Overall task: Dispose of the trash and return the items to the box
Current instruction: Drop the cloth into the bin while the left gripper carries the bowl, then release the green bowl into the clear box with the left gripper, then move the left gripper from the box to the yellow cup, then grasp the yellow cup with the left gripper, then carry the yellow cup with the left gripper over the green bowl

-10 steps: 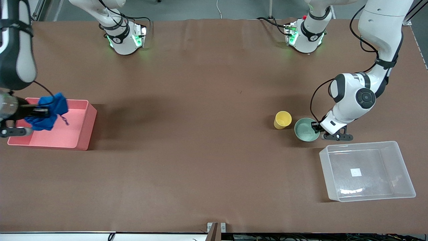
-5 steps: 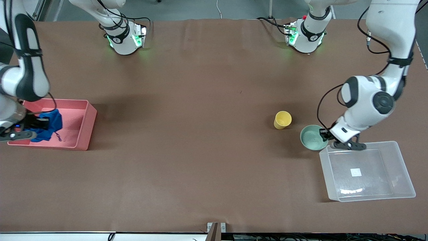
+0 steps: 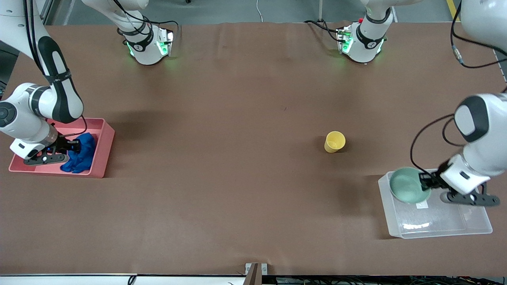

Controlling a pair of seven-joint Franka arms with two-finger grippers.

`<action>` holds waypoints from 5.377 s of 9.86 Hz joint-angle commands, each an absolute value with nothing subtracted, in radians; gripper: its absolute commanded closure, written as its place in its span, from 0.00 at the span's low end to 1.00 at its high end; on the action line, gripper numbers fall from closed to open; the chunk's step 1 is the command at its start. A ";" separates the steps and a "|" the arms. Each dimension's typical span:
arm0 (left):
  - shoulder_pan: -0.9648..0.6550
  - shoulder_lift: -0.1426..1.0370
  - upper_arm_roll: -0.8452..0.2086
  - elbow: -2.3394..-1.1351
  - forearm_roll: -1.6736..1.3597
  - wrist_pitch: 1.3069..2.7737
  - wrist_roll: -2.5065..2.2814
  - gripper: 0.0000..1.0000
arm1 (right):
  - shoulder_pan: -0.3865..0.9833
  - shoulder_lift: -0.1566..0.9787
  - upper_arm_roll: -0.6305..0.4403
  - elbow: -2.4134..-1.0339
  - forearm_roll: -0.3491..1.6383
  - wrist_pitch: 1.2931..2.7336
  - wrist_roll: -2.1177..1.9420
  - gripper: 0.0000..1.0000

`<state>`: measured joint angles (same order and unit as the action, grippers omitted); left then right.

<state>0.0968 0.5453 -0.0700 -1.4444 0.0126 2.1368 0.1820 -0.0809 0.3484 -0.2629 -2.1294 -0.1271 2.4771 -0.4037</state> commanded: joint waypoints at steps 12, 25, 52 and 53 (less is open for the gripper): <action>0.173 0.878 -0.064 -1.272 0.025 2.267 0.278 0.09 | -0.094 0.002 -0.063 -1.427 -0.012 1.464 -0.006 0.00; 0.121 0.031 -0.299 -2.170 0.020 2.232 0.013 0.03 | -0.084 -0.005 -0.052 -1.470 -0.014 1.456 -0.040 0.00; 0.234 0.524 -0.396 -1.583 0.097 2.137 0.069 1.00 | -0.072 -0.006 -0.051 -1.468 -0.014 1.439 -0.029 0.00; 0.251 0.591 -0.388 -1.484 0.135 2.120 0.102 1.00 | -0.072 -0.006 -0.051 -1.468 -0.014 1.440 -0.029 0.00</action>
<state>0.2351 0.4236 -0.3876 -1.6527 0.0854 2.1611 0.0631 -0.0771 0.0058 -0.0533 -1.4586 0.0017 1.4386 -0.0313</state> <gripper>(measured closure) 0.965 0.000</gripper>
